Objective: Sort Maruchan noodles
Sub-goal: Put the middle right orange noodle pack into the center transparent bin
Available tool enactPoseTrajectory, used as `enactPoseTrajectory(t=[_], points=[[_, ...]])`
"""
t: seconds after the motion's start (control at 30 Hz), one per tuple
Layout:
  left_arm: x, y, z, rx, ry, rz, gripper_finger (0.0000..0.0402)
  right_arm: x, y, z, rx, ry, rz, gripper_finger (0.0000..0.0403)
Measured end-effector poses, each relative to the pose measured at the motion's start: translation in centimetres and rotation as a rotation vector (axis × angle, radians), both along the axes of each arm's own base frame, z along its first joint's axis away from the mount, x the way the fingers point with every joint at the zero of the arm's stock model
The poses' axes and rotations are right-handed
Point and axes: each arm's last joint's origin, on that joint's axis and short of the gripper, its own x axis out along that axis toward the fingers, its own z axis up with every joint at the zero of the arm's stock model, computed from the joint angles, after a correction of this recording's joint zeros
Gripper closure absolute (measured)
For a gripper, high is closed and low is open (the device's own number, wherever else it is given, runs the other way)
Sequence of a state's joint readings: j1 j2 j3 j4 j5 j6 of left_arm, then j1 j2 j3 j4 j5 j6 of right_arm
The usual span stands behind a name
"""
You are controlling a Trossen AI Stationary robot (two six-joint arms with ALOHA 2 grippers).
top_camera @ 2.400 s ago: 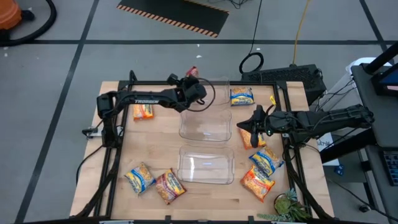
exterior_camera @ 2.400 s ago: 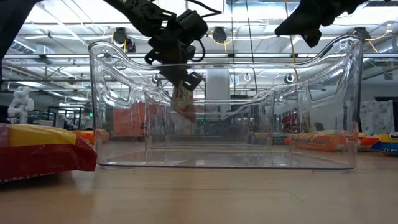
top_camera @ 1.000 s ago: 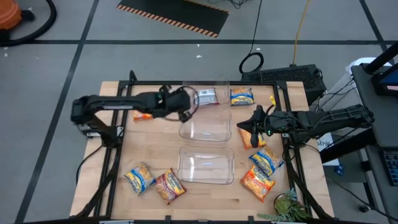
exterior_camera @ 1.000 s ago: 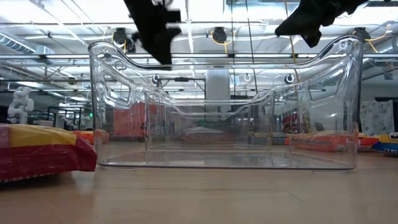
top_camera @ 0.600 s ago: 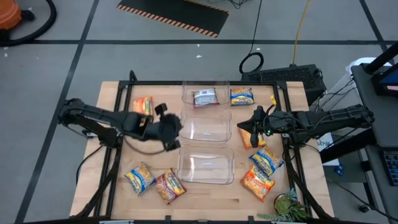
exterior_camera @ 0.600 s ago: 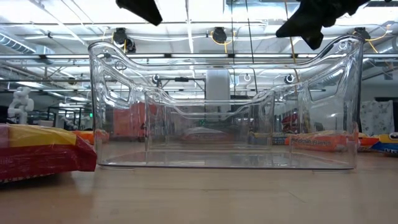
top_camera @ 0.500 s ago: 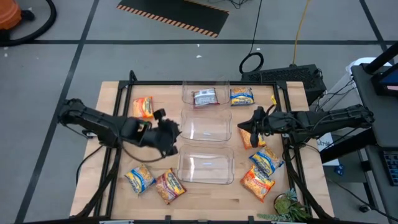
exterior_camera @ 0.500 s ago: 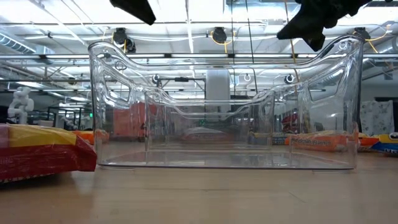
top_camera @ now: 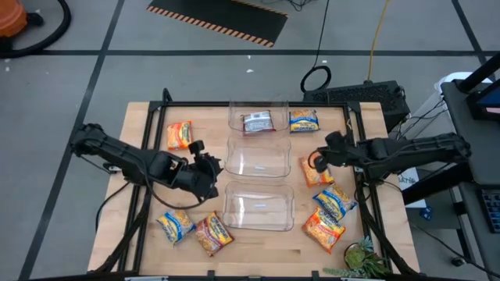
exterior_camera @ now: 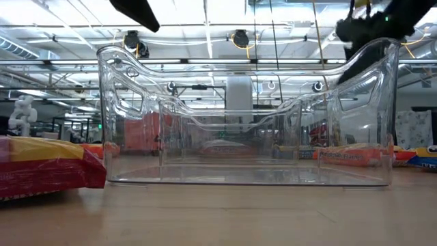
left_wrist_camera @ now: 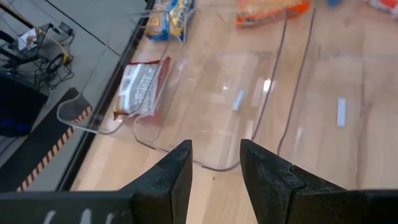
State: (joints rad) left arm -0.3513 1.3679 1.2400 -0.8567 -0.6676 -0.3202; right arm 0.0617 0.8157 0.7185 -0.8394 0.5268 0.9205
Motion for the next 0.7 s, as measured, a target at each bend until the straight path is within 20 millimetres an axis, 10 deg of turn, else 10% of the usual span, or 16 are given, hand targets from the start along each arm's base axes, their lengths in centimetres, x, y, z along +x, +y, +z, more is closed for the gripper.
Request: enactPoseTrajectory(t=[0.7], points=[[0.2,0.2,0.0,0.015,-0.009,0.01,0.0261,1.3,-2.2,-5.9,0.137,0.205,-0.333,0.0224]])
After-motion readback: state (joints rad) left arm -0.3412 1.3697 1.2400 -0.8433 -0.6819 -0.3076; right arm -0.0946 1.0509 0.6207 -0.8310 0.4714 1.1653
